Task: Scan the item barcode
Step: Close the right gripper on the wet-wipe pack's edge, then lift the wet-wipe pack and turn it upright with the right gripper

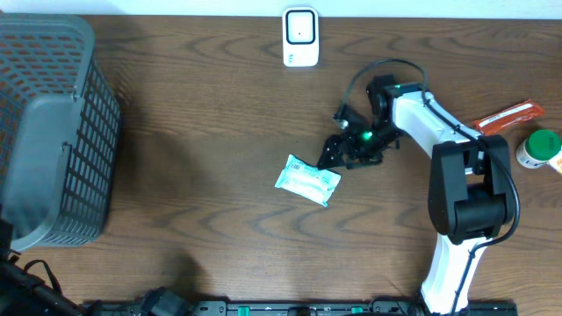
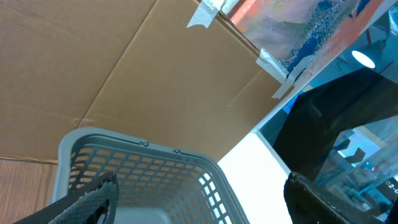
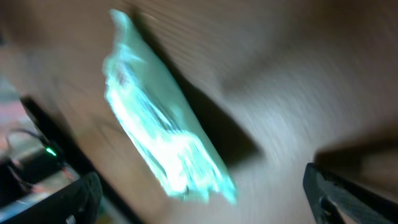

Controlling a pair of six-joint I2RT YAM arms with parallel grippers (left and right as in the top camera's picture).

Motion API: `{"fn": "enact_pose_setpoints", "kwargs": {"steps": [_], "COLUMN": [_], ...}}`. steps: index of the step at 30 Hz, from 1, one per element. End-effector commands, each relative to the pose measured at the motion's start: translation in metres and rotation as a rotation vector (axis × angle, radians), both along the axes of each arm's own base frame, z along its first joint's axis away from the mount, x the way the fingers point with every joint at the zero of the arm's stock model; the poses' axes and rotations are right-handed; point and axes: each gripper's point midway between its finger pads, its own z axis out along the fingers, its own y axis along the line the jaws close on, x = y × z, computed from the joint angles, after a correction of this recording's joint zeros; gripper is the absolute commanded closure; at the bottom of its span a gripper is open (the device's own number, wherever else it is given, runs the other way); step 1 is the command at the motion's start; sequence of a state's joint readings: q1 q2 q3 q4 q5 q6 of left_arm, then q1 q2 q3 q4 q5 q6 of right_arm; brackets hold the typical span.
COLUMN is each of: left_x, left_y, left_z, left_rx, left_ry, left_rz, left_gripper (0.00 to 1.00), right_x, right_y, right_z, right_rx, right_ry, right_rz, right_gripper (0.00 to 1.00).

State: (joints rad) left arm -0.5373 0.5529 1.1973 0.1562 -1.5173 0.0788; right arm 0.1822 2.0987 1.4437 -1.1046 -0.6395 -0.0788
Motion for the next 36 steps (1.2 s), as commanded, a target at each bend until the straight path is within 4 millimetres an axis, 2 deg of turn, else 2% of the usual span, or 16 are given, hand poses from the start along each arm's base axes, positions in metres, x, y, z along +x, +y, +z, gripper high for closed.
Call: {"fn": "enact_pose_setpoints", "kwargs": {"steps": [1, 6, 12, 15, 18, 25, 30, 32, 36], "left_x": [-0.008, -0.008, -0.008, -0.008, -0.008, -0.008, -0.008, -0.008, -0.008], "left_y": [0.005, 0.005, 0.005, 0.005, 0.005, 0.005, 0.005, 0.005, 0.005], "left_z": [-0.006, -0.006, -0.006, -0.006, -0.006, -0.006, -0.006, -0.006, -0.006], "left_rx": [-0.029, -0.029, -0.029, -0.029, -0.029, -0.029, -0.029, -0.029, -0.029], "left_ry": [0.018, 0.018, 0.018, 0.018, 0.018, 0.018, 0.018, 0.018, 0.018], "left_rz": [0.043, 0.043, 0.043, 0.043, 0.043, 0.043, 0.043, 0.043, 0.043], "left_gripper": [0.15, 0.15, 0.15, 0.15, 0.15, 0.15, 0.15, 0.15, 0.15], "right_x": [-0.013, -0.043, -0.042, -0.043, -0.050, -0.081, -0.080, -0.086, -0.093], "right_y": [-0.030, -0.039, -0.037, -0.035, -0.032, -0.019, -0.005, -0.006, -0.021], "right_z": [-0.003, -0.021, -0.063, -0.081, -0.091, -0.098, -0.102, -0.106, -0.132], "right_rx": [-0.282, -0.430, -0.407, -0.365, -0.352, -0.367, -0.302, -0.317, -0.418], "right_ry": [0.283, 0.444, 0.400, 0.322, 0.288, 0.334, 0.282, 0.289, 0.290], "right_rz": [-0.386, -0.532, -0.642, -0.593, -0.552, -0.487, -0.405, -0.371, -0.362], "right_gripper": [0.01, 0.01, 0.01, 0.01, 0.01, 0.01, 0.01, 0.01, 0.01]}}
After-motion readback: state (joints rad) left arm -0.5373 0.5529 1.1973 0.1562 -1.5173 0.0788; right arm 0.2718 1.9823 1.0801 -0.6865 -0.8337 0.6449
